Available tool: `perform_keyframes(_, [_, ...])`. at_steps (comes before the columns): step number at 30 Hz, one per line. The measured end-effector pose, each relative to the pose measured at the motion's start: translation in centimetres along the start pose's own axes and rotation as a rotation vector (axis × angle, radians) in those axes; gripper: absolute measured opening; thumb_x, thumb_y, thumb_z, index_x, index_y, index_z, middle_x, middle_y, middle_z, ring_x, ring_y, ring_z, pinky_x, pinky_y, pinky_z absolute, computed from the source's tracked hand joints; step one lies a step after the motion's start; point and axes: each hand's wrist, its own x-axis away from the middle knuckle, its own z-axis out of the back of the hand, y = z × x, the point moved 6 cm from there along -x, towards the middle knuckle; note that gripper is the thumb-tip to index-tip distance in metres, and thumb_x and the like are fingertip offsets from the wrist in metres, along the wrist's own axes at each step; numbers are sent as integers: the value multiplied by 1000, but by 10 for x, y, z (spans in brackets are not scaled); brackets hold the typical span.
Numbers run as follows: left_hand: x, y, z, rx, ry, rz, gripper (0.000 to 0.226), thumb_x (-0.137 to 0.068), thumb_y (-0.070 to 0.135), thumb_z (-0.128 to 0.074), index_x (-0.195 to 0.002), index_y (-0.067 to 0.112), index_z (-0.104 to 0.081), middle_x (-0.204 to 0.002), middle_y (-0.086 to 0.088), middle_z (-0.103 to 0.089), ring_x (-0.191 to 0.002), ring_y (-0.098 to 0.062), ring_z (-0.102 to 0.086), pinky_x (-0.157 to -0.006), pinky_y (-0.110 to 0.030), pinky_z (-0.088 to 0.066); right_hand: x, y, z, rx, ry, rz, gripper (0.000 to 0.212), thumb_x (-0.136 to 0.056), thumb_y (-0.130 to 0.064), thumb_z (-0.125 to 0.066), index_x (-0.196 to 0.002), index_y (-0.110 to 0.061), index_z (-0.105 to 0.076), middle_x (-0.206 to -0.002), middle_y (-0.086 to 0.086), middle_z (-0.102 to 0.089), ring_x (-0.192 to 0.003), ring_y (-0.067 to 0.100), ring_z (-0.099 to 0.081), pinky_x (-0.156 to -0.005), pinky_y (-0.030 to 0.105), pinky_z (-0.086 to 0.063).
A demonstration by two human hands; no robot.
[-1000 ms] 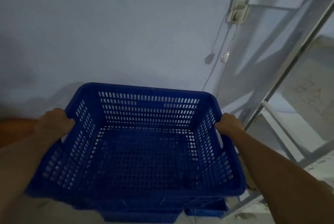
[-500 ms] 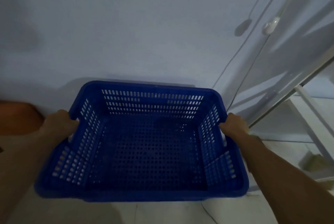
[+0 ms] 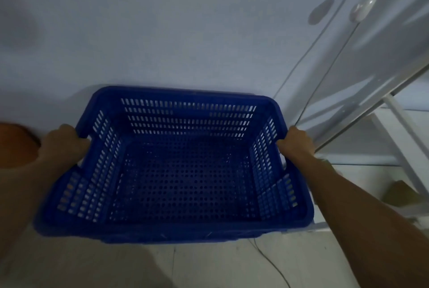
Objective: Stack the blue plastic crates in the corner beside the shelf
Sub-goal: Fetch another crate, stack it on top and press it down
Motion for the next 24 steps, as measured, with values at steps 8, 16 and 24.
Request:
perform_keyframes(8, [-20, 1, -6, 73, 59, -56, 14, -97, 1, -56, -96, -5, -43, -67, -15, -41, -81, -36, -46, -77, -42, -38, -5, 0, -4, -7, 50, -35, 29, -86, -23, -63, -107, -4, -55, -90, 12, -57, -74, 29, -52, -63, 37, -47])
perform_keyframes(16, [-183, -138, -118, 69, -47, 61, 27, -89, 6, -57, -100, -18, -57, -74, -32, -51, -63, -46, -58, -62, -70, -57, 4, 7, -13, 42, 54, -4, 34, -93, -29, -61, -115, -5, -52, -104, 16, -64, -90, 36, -64, -62, 35, -40])
perform_keyframes(24, [-104, -75, -69, 72, 78, -20, 34, -68, 27, -63, -98, 12, -56, -72, -24, -64, -54, -42, -63, -44, -57, -58, 13, 12, -33, -154, 171, 32, 34, -91, -26, -53, -121, -12, -47, -106, 16, -66, -86, 38, -64, -70, 44, -51])
